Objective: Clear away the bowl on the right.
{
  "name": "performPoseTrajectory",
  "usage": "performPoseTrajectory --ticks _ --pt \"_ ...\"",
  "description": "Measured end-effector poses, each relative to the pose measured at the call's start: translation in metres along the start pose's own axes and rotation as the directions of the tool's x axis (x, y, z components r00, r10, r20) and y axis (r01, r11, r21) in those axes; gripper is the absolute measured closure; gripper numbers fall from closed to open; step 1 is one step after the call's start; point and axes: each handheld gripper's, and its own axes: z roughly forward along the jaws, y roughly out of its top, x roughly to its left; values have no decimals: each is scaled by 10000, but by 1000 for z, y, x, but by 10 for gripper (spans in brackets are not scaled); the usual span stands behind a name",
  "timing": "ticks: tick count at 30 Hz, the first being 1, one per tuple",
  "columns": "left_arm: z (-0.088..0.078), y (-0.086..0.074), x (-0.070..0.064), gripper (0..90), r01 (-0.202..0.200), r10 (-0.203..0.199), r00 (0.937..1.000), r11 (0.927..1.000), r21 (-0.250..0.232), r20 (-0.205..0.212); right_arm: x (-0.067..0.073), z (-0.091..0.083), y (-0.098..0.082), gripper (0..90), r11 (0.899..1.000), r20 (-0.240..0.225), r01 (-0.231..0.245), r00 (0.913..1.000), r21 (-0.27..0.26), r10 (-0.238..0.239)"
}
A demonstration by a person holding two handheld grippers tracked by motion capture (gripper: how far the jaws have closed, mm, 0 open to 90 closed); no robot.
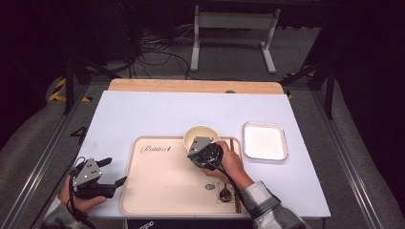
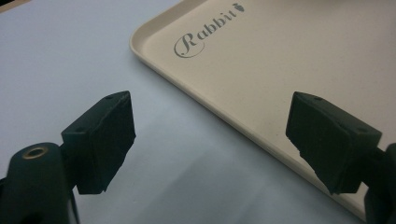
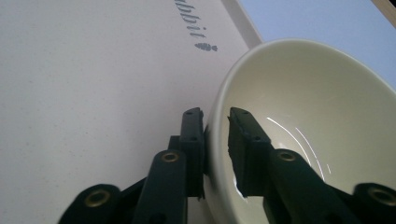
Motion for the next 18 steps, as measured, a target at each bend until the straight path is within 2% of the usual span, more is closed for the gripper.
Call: performPoseTrajectory --ticks 2,5,7,9,14,18 --pt "0 0 0 165 -21 21 10000 10000 -1 -13 0 0 -2 723 10000 -89 -76 9999 -38 75" --pt "0 0 0 165 7 -7 10000 10000 9 -8 -2 -4 -3 648 9989 92 -430 9990 -192 432" --pt "0 0 0 165 -71 71 10000 10000 43 12 -4 -7 -5 610 9975 -118 -637 9979 -291 634" --pt "0 0 0 165 -42 42 10000 10000 43 21 -6 -14 -7 567 9957 -95 -777 9970 -507 773" --pt "0 0 0 165 -26 26 10000 10000 41 -29 -12 -41 -15 482 9833 -7 -1261 9919 -1315 1271" --pt "0 0 1 165 -27 27 10000 10000 52 -12 -20 -63 -28 461 9729 398 -1592 9850 -1677 1680"
